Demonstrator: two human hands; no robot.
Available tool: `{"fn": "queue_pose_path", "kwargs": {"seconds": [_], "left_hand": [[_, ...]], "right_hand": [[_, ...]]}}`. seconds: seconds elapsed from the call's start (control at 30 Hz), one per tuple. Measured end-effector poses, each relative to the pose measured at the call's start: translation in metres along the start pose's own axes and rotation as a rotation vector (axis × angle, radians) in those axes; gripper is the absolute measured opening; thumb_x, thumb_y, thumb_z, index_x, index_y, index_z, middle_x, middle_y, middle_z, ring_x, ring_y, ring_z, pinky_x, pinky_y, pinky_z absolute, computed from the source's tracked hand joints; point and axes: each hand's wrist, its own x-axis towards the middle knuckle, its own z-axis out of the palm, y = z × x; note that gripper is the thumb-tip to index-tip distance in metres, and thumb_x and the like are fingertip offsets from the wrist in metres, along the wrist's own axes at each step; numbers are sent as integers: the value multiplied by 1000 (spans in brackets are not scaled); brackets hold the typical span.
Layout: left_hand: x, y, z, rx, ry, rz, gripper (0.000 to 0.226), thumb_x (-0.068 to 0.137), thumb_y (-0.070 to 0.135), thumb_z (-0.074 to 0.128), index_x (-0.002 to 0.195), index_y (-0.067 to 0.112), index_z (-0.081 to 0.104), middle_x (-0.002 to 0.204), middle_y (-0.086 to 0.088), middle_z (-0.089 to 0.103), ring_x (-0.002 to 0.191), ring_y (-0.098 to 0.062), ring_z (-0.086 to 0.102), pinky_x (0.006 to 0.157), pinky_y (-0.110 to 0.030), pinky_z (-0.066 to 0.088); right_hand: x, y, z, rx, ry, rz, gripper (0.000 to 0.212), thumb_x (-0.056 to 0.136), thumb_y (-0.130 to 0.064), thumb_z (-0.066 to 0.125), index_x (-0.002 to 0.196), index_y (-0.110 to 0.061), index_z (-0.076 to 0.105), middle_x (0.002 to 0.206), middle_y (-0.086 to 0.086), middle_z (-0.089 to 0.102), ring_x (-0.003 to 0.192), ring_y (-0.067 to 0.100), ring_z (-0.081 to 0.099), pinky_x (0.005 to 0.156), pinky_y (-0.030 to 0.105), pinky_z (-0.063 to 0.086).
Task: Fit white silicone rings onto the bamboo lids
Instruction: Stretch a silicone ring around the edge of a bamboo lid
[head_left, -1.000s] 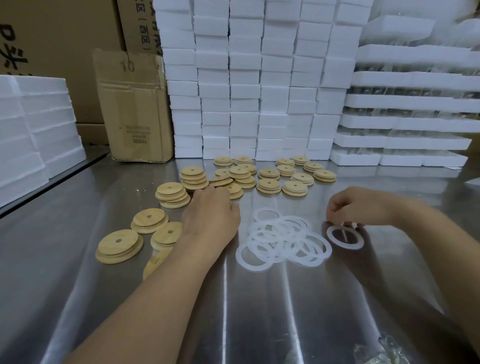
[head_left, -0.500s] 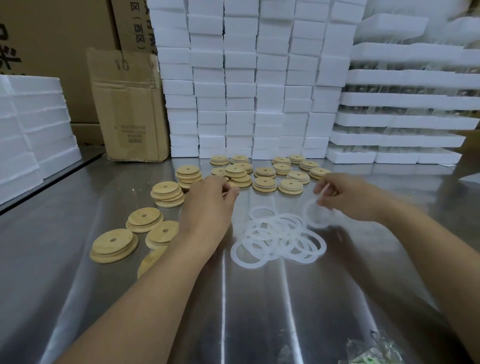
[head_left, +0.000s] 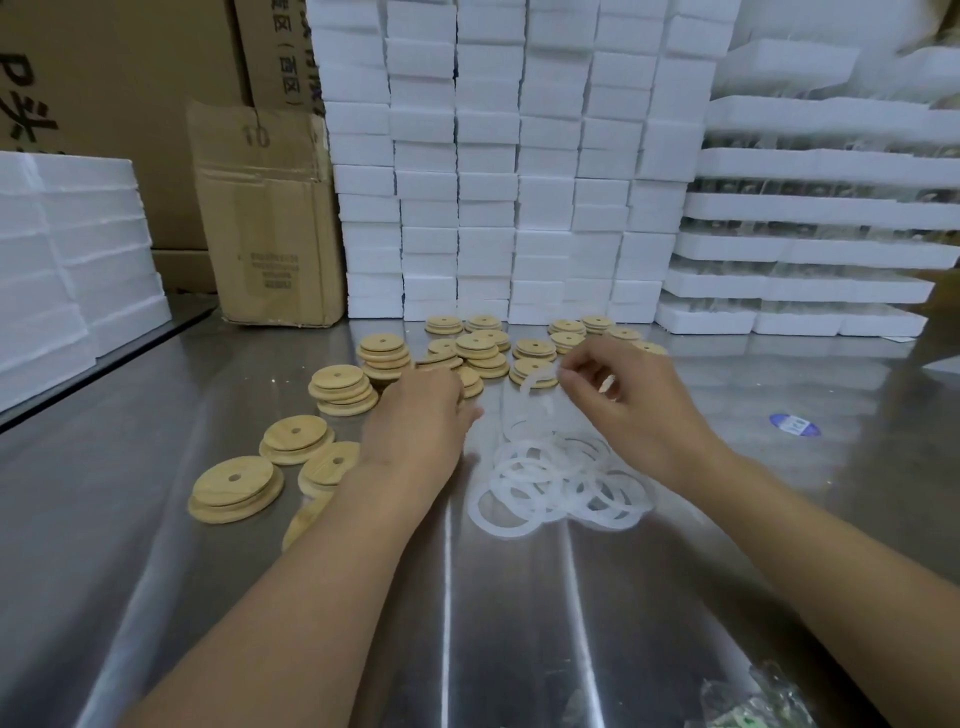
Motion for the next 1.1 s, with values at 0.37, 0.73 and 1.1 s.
{"fn": "queue_pose_path", "kwargs": {"seconds": [0.37, 0.73, 1.1], "left_hand": [[6, 21, 5, -1367, 115, -255, 17, 106, 22, 67, 120, 31, 71, 93, 0, 83, 78, -16, 80, 60, -34, 64], [-3, 29, 13, -1376, -235, -138, 42, 96, 4, 76, 132, 26, 68, 122, -1, 79, 105, -24, 79, 83, -47, 68], [1, 25, 21, -980, -38, 68, 22, 107, 16, 63, 110, 31, 78, 114, 8, 77, 113, -19, 72, 83, -49, 67]], "right_hand": [[-2, -21, 14, 400, -91, 97, 14, 99, -19, 72, 89, -9, 71, 103, -4, 73, 88, 1, 67, 77, 16, 47], [-1, -4, 19, 397, 23, 215, 17, 99, -28, 70, 84, -22, 71, 87, -7, 74, 87, 11, 67, 80, 35, 49], [-3, 3, 23, 289, 15, 176, 15, 97, -34, 76, 87, -25, 69, 90, -10, 75, 90, 9, 73, 89, 44, 59]]}}
